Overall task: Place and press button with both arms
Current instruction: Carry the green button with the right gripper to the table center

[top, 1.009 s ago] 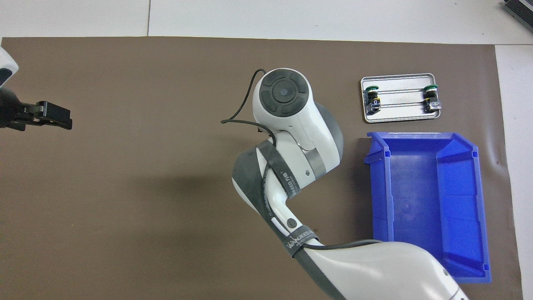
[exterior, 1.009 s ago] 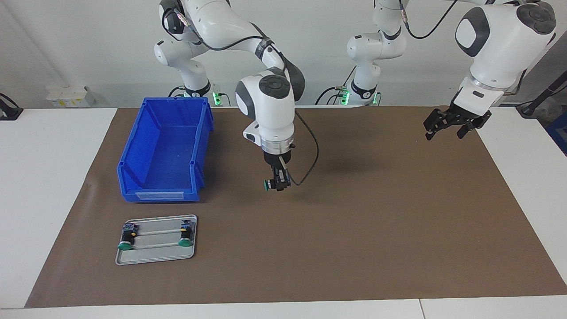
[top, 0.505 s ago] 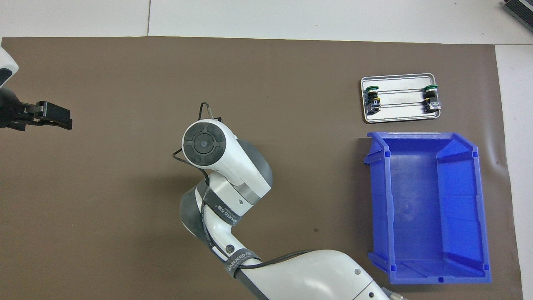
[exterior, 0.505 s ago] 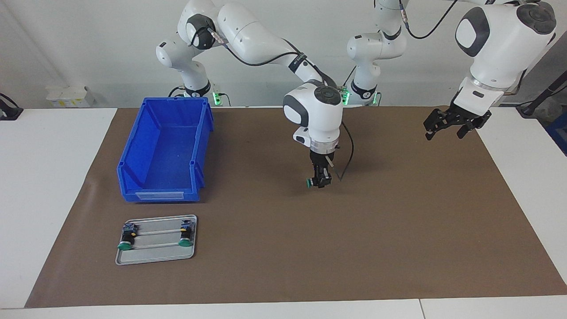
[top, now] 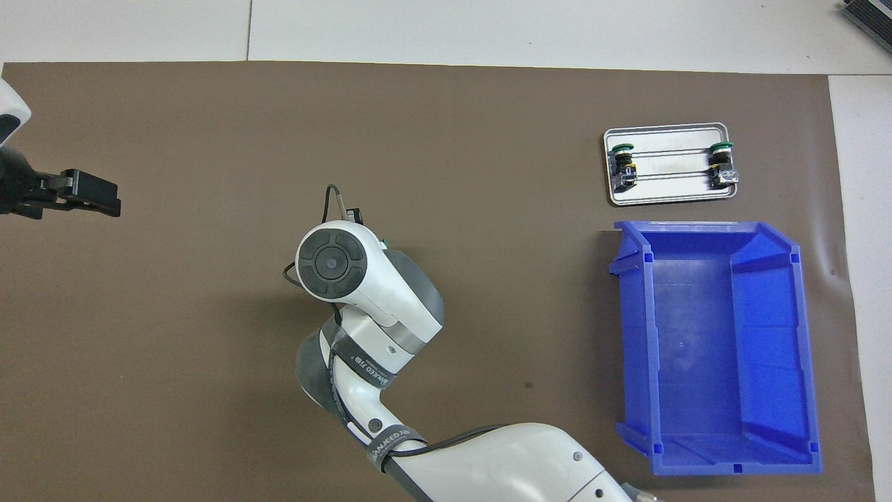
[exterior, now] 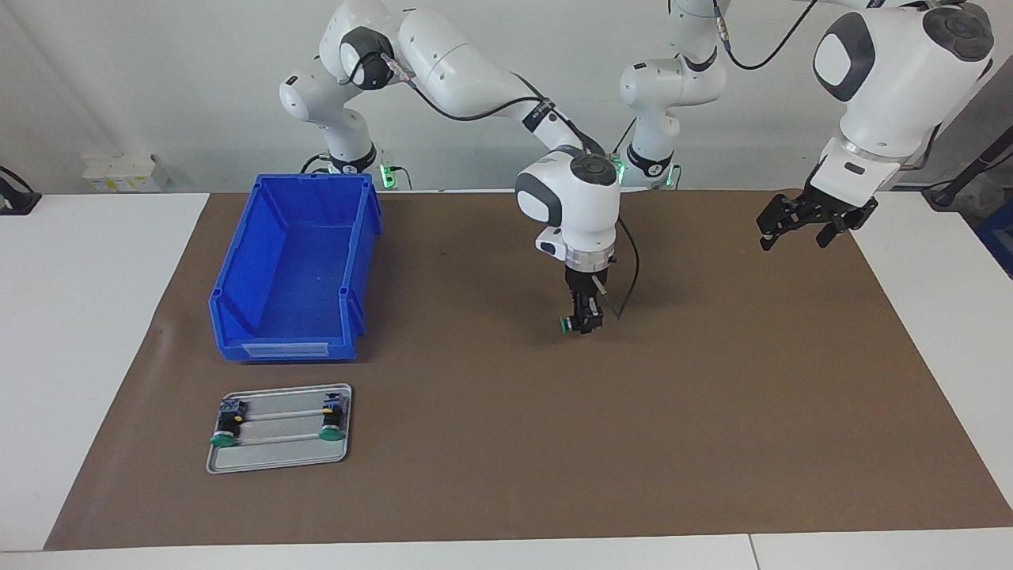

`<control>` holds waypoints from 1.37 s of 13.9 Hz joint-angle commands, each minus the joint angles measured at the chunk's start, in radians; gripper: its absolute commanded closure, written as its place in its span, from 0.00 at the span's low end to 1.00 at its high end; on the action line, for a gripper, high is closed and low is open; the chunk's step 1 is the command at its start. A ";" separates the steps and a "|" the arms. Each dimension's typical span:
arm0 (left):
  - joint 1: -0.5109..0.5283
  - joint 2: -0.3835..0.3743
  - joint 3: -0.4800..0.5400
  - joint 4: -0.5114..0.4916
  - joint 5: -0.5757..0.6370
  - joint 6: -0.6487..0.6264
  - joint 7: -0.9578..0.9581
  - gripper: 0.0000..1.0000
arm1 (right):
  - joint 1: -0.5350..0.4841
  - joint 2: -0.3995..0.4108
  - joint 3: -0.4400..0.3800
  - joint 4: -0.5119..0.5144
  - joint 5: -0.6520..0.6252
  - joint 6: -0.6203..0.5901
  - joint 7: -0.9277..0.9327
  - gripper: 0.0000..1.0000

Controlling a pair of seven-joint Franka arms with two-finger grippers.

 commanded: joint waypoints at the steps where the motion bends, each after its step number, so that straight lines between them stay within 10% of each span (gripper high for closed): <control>1: 0.010 -0.027 -0.003 -0.029 -0.006 -0.001 0.009 0.00 | 0.017 0.026 -0.004 -0.016 -0.041 0.051 0.057 1.00; 4: 0.010 -0.027 -0.003 -0.029 -0.006 -0.003 0.009 0.00 | 0.026 0.060 -0.004 -0.016 -0.047 0.089 0.091 1.00; 5: 0.010 -0.027 -0.003 -0.029 -0.006 -0.003 0.009 0.00 | 0.041 0.078 -0.004 -0.016 -0.049 0.106 0.108 0.84; 6: 0.010 -0.027 -0.003 -0.029 -0.006 -0.003 0.009 0.00 | 0.041 0.080 -0.005 -0.010 -0.071 0.097 0.103 0.01; 14: 0.010 -0.027 -0.003 -0.029 -0.006 -0.001 0.009 0.00 | -0.003 -0.093 -0.004 -0.040 -0.137 0.003 -0.076 0.00; 19: 0.010 -0.027 -0.003 -0.029 -0.006 -0.003 0.009 0.00 | -0.179 -0.376 -0.004 -0.275 -0.134 0.005 -0.493 0.00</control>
